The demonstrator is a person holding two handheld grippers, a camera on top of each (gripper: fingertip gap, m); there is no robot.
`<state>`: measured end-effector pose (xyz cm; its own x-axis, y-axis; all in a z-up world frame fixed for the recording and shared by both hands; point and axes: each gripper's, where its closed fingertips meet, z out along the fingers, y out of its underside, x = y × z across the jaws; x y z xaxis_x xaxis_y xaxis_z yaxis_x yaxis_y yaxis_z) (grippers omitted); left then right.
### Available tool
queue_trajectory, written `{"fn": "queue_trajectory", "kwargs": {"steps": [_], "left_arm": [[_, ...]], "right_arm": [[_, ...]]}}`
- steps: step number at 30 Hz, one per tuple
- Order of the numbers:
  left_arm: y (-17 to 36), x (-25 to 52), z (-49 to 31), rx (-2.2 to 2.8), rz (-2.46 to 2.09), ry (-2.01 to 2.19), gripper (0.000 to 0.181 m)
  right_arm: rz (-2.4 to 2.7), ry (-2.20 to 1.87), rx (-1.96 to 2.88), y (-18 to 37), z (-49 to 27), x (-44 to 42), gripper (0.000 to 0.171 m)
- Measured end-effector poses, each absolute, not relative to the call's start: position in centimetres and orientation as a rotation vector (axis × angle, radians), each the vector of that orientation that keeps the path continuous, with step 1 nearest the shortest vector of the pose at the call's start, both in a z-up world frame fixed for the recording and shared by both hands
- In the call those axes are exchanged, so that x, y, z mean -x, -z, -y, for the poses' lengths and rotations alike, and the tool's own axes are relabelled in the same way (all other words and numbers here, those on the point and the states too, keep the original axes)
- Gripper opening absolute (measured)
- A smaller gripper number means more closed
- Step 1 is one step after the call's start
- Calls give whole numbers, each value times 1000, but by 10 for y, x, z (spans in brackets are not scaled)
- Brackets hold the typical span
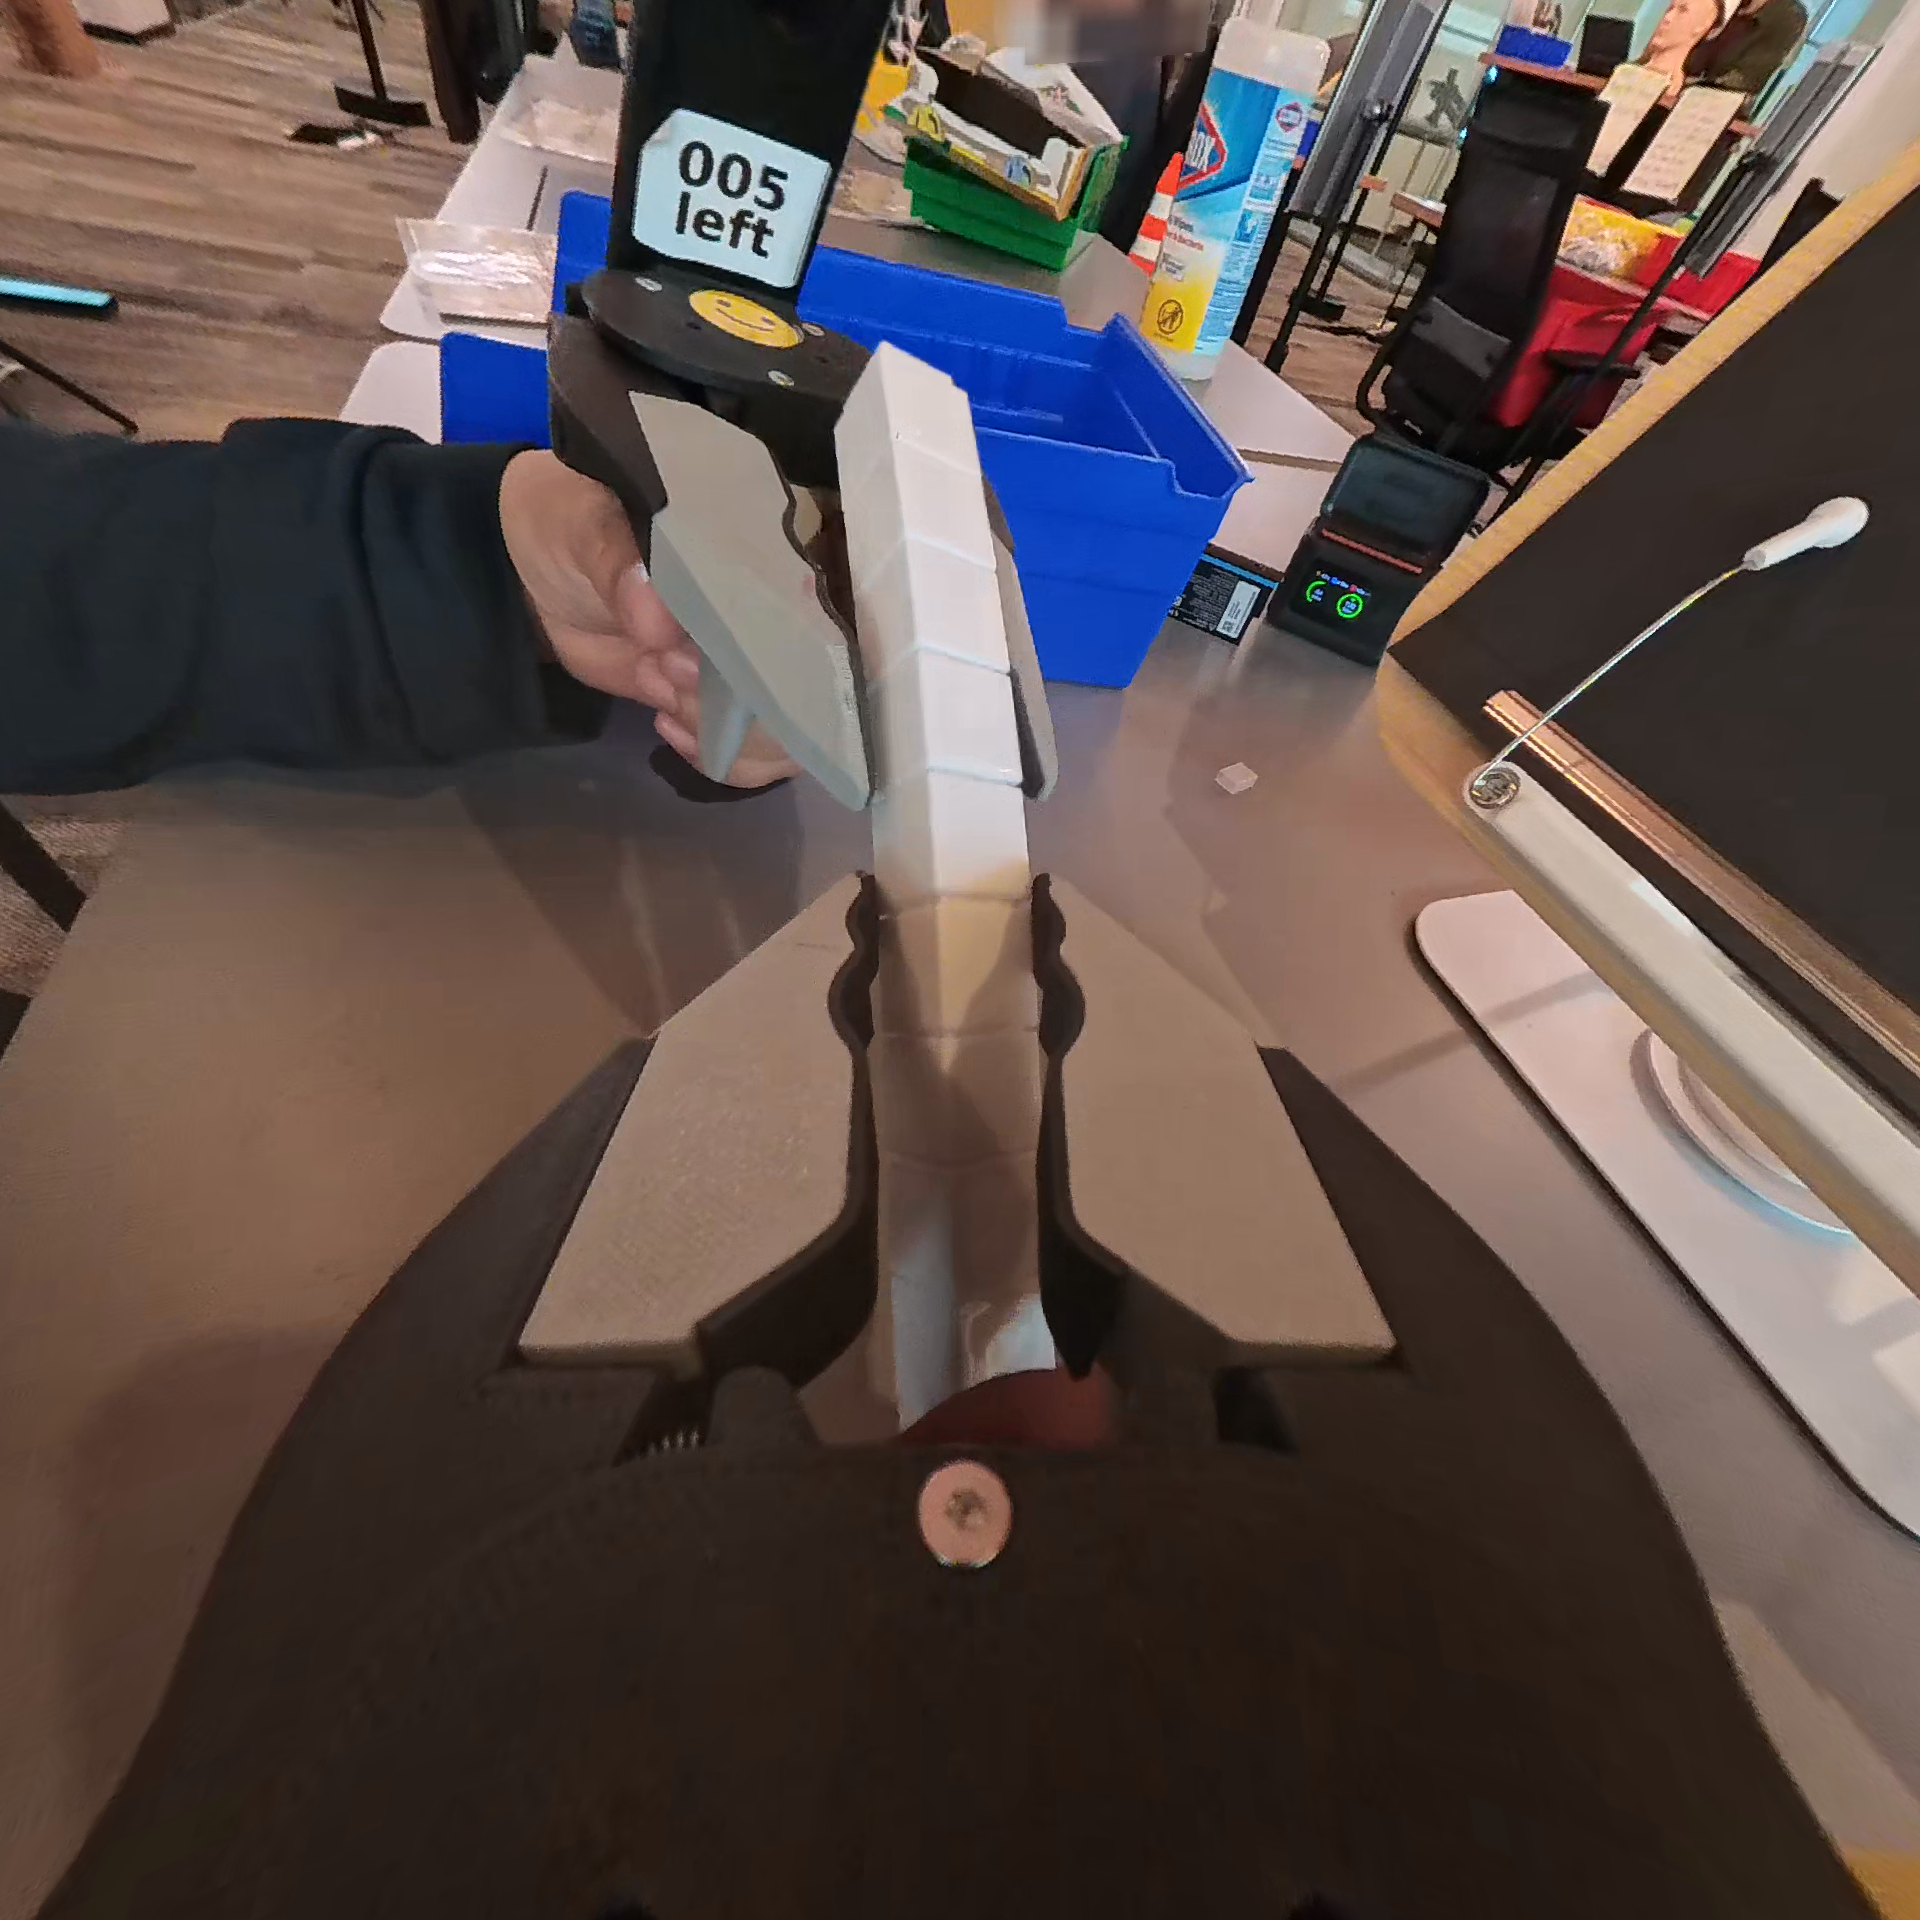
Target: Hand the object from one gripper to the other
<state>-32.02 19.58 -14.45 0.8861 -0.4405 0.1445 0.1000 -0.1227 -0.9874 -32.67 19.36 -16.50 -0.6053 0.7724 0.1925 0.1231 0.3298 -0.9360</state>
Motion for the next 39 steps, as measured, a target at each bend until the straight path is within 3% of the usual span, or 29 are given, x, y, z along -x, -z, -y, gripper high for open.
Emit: {"fn": "queue_trajectory", "kwargs": {"steps": [3,9,21,27,39], "left_arm": [[142,323,-196,1621,-256,449,31],[131,330,-195,1573,-186,474,54],[123,361,-196,1510,-54,367,52],[130,371,-198,1532,-15,346,51],[139,363,-204,1588,-35,347,49]], "right_arm": [[1965,-1286,781,167,-193,327,26],[1914,-1339,837,160,-198,330,26],[1675,-1520,954,121,-218,336,26],[1498,-1617,1007,72,-233,327,26],[1191,-1401,1300,6,-386,232,26]]}}
